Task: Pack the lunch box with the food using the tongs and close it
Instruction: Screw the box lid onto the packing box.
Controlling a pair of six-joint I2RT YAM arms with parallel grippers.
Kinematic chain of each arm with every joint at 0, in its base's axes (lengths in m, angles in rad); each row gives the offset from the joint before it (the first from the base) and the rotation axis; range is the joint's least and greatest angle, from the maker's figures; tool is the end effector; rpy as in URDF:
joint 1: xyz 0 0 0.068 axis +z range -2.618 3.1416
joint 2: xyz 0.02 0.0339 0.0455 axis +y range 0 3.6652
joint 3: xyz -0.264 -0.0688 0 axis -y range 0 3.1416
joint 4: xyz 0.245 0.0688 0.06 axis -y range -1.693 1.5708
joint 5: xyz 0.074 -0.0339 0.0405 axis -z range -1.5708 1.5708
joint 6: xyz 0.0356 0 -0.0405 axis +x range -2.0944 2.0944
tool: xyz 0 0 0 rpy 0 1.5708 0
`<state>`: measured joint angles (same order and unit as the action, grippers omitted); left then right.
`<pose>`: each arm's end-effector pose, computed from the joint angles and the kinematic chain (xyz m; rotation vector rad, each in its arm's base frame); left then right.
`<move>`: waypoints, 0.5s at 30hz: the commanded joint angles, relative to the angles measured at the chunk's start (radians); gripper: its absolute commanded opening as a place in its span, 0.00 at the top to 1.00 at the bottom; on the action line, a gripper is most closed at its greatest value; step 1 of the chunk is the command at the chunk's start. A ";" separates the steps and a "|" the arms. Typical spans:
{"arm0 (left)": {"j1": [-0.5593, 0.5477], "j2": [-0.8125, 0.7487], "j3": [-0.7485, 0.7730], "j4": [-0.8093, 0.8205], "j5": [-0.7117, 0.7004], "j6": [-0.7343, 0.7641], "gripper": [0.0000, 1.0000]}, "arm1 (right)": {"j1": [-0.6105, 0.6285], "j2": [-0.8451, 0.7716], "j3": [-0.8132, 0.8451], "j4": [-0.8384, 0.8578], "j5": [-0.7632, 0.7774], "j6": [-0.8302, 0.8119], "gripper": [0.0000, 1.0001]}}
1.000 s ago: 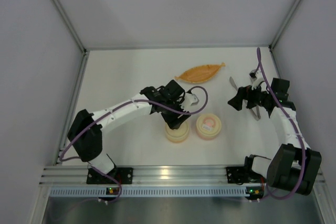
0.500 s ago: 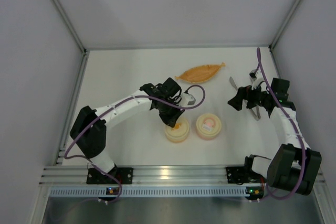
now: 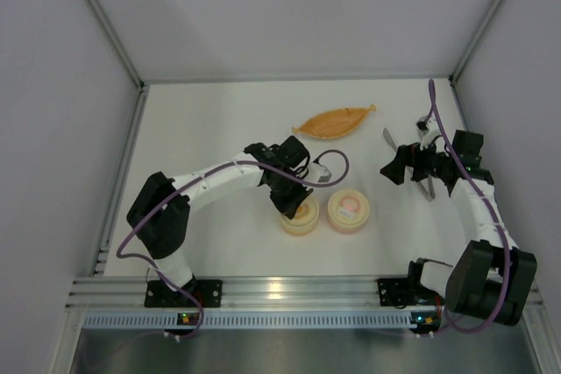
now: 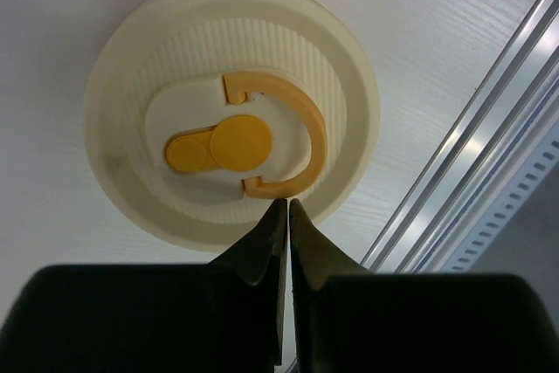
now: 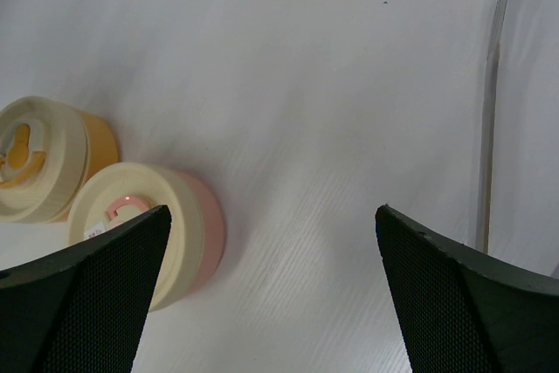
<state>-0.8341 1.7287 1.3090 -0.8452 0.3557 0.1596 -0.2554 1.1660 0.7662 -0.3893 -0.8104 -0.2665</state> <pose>0.2206 -0.2617 0.2268 1.4546 2.5138 -0.6405 0.2334 -0.0343 0.2461 -0.3861 2.1158 0.6525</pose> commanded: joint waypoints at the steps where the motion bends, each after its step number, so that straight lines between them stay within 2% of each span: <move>1: -0.014 0.020 0.018 0.049 0.023 0.003 0.92 | 0.008 0.000 0.013 0.044 -0.019 -0.008 0.01; 15: -0.045 -0.009 0.053 0.043 0.065 0.001 0.89 | 0.008 -0.005 0.010 0.043 -0.024 -0.014 0.01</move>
<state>-0.8684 1.7588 1.3155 -0.8291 0.3798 0.1558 -0.2554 1.1660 0.7662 -0.3897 -0.8108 -0.2687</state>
